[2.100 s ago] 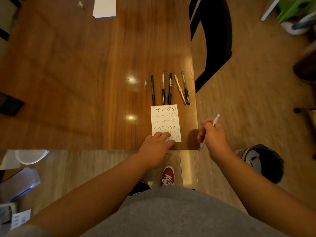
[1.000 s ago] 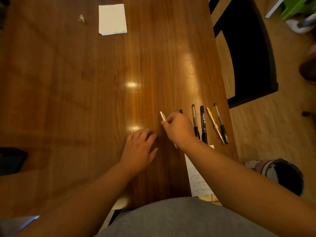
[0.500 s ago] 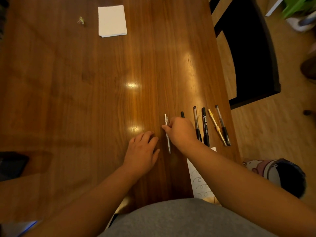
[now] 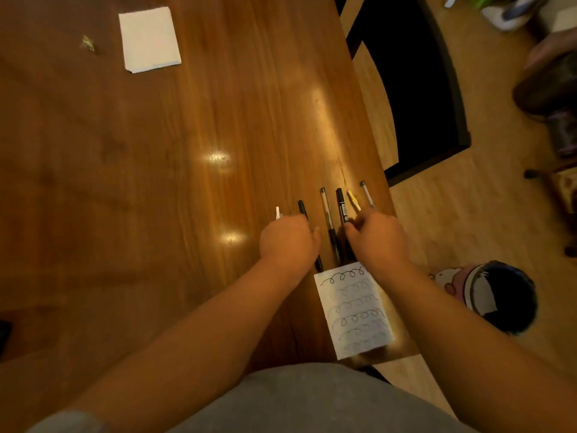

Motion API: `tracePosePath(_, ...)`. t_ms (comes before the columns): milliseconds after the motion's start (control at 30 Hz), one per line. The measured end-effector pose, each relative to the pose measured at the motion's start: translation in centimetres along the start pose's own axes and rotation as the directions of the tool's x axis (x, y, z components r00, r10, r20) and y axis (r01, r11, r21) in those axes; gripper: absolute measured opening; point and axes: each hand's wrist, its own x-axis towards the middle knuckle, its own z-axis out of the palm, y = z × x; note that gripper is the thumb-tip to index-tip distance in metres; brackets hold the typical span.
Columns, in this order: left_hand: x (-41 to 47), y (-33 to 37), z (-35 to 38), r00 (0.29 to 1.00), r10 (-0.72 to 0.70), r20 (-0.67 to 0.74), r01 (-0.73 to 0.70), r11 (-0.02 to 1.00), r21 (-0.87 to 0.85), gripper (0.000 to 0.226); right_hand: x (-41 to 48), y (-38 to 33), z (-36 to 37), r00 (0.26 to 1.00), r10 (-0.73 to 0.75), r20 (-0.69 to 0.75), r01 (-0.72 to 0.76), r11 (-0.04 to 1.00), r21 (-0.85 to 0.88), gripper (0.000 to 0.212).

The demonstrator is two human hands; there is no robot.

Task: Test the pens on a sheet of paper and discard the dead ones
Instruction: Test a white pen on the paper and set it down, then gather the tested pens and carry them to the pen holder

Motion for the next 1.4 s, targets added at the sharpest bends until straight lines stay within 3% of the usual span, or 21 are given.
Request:
tracePosePath(133,1.1,1.3,0.0,0.994,-0.054,0.097,0.046,0.996,0.077,0.034,0.8,-0.8,0.3,1.000,0.012,0.001,-0.012,1.000,-0.016,0.020)
tracePosePath(367,1.5,1.8,0.1,0.990,-0.063,0.125,0.053,0.995,0.086,0.019,1.5,-1.3,0.6,0.998,0.028,0.050,-0.024,0.996,-0.082,0.020)
tracePosePath(467,0.7,1.5,-0.4,0.996,-0.055,0.075,0.058,0.998,-0.033,0.023,1.2,-1.1,-0.3,0.999,0.009,0.042,-0.008,1.000,-0.014,0.017)
tracePosePath(567,-0.8,0.8,-0.6,1.000,0.005,0.022,0.000,0.968,-0.253,0.024,-0.1,-0.6,-1.7,0.997,-0.055,0.053,0.046,0.986,0.163,0.015)
tracePosePath(633,-2.6,-0.1,-0.6,0.999,0.021,0.050,0.007,0.871,-0.491,0.018,-1.6,-0.4,-2.5,0.989,-0.080,0.124,0.041,0.955,0.294,0.014)
tracePosePath(700,-4.7,-1.0,-0.5,0.992,-0.005,0.123,0.090,0.712,-0.697,0.002,-3.3,-0.2,-3.1,0.971,-0.099,0.220,0.007,0.924,0.383,0.013)
tracePosePath(800,-8.4,-2.2,0.5,0.969,-0.061,0.239,0.236,0.501,-0.833,0.011,-6.3,0.2,-3.8,0.918,-0.134,0.373,-0.085,0.852,0.516,0.009)
tracePosePath(933,-14.7,-3.1,2.7,0.944,-0.207,0.257,0.315,0.330,-0.890,0.017,-9.6,2.0,-3.8,0.832,-0.185,0.523,-0.124,0.857,0.500,0.011)
tracePosePath(1100,-23.6,-1.5,7.0,0.878,-0.430,0.212,0.268,0.073,-0.961,0.020,-13.5,5.4,-3.4,0.707,-0.179,0.684,-0.223,0.862,0.455,0.016)
tracePosePath(1267,-32.6,1.0,11.9,0.734,-0.627,0.262,0.206,-0.162,-0.965,0.019,-17.7,8.9,-3.2,0.583,-0.287,0.760,-0.030,0.927,0.373,0.023)
tracePosePath(1400,-39.3,1.5,15.5,0.596,-0.746,0.297,0.189,-0.230,-0.955,0.018,-21.2,9.3,-2.2,0.531,-0.337,0.778,0.134,0.940,0.315,0.025)
